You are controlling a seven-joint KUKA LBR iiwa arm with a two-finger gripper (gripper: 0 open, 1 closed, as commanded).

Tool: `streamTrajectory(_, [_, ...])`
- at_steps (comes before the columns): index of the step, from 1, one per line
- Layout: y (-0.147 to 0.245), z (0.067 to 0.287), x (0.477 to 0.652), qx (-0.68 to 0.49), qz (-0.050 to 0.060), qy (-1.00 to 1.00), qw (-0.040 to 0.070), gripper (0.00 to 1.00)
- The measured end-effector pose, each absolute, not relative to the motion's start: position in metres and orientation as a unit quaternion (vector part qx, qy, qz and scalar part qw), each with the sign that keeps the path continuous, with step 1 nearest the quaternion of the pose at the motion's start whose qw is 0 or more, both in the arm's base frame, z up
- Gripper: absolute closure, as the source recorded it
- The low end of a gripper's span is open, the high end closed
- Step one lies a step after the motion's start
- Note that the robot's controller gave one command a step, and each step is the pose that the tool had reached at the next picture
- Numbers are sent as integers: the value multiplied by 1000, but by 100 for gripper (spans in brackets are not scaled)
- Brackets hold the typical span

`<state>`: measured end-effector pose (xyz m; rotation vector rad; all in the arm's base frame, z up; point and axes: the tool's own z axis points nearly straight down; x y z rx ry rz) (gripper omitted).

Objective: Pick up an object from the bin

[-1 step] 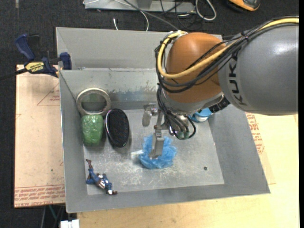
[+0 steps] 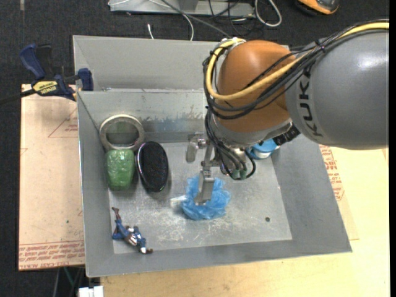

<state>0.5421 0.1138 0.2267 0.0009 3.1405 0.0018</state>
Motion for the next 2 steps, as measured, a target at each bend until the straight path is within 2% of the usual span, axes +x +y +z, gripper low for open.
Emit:
streamTrajectory(1, [66, 92, 536, 33, 1, 999, 2, 0])
streamTrajectory(2, [56, 133, 530, 23, 3, 1000, 5, 0])
